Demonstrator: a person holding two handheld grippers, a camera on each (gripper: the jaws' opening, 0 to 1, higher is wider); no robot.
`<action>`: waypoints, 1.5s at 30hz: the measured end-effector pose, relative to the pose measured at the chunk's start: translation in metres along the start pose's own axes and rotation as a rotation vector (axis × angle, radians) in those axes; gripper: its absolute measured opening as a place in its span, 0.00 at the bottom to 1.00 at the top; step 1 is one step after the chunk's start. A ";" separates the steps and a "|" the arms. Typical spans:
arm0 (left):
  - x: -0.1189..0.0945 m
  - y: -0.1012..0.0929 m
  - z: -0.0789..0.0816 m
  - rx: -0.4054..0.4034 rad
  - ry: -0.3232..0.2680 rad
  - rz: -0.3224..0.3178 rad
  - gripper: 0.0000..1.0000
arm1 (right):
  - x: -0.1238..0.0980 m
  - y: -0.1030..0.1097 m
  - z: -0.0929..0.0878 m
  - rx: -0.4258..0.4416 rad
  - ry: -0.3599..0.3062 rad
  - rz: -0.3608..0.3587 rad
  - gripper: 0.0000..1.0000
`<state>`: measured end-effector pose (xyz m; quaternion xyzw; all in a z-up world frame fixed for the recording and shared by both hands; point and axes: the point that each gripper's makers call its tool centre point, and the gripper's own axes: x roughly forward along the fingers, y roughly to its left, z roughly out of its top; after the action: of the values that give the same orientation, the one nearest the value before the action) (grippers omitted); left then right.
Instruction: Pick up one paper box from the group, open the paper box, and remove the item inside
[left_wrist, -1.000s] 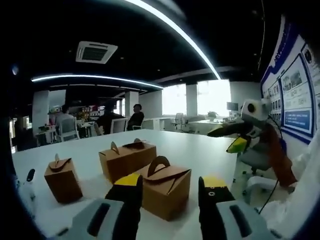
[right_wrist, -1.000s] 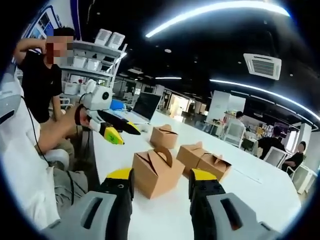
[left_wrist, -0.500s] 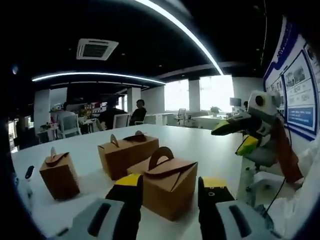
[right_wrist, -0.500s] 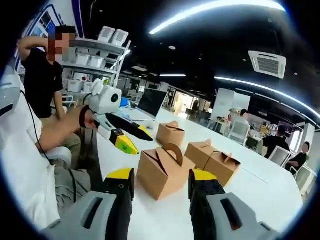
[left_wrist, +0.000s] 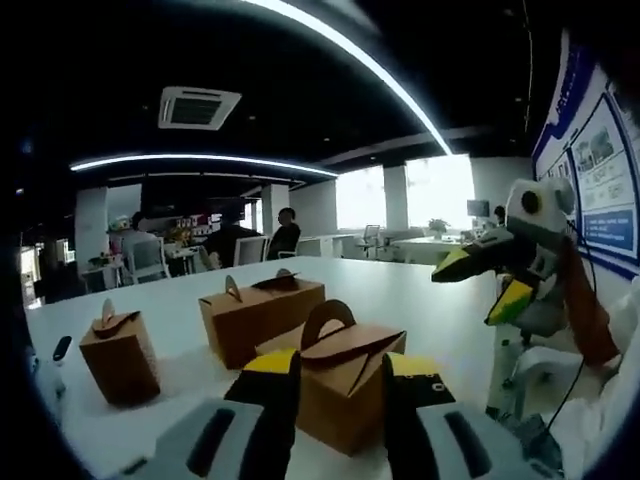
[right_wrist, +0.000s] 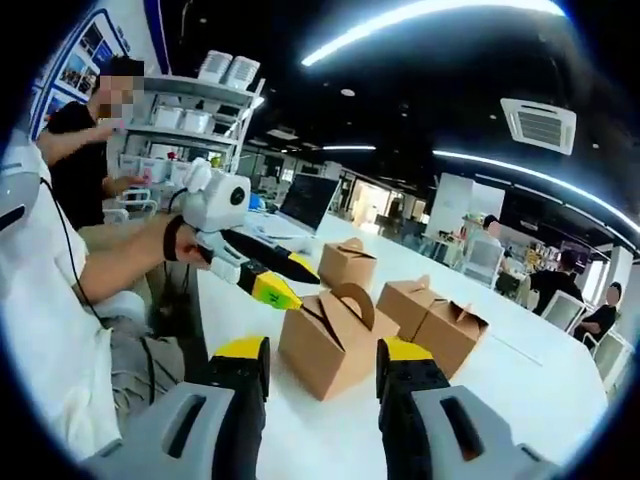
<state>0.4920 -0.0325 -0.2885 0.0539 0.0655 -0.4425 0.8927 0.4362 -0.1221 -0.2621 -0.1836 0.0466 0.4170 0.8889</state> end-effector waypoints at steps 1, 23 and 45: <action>0.000 -0.001 -0.001 -0.004 0.007 -0.003 0.34 | 0.000 0.000 0.000 0.000 -0.001 0.001 0.43; 0.003 0.003 -0.012 -0.034 0.011 -0.024 0.29 | 0.012 0.005 0.000 -0.019 0.015 -0.004 0.43; 0.003 0.003 -0.012 -0.034 0.015 -0.026 0.29 | 0.042 -0.002 0.010 -0.118 0.101 -0.001 0.37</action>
<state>0.4951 -0.0312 -0.3011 0.0412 0.0807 -0.4524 0.8872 0.4641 -0.0889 -0.2627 -0.2567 0.0667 0.4088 0.8732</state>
